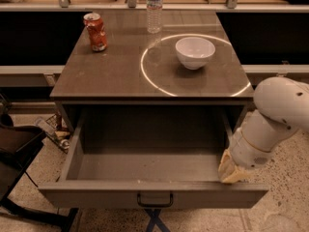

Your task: Open top drawer

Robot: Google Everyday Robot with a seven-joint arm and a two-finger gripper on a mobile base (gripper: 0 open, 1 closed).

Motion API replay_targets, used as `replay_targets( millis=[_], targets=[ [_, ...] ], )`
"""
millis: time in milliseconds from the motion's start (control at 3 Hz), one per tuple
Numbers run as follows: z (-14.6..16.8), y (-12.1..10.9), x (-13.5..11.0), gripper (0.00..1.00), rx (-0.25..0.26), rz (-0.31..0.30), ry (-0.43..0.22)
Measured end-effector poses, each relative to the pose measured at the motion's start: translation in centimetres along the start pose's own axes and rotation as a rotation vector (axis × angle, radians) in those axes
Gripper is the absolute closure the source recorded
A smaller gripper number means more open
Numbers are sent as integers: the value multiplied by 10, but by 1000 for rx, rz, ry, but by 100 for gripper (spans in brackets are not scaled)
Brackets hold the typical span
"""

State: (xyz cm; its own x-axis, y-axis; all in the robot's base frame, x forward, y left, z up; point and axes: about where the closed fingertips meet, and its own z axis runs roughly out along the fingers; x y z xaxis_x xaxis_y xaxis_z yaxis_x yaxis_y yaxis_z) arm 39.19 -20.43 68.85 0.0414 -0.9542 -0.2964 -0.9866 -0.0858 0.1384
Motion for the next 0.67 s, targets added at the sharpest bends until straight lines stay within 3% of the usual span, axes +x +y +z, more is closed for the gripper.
replay_targets(
  millis=[333, 667],
  targets=[
    [2, 4, 0, 84, -6, 8, -8],
    [2, 5, 0, 59, -7, 8, -8]
  ],
)
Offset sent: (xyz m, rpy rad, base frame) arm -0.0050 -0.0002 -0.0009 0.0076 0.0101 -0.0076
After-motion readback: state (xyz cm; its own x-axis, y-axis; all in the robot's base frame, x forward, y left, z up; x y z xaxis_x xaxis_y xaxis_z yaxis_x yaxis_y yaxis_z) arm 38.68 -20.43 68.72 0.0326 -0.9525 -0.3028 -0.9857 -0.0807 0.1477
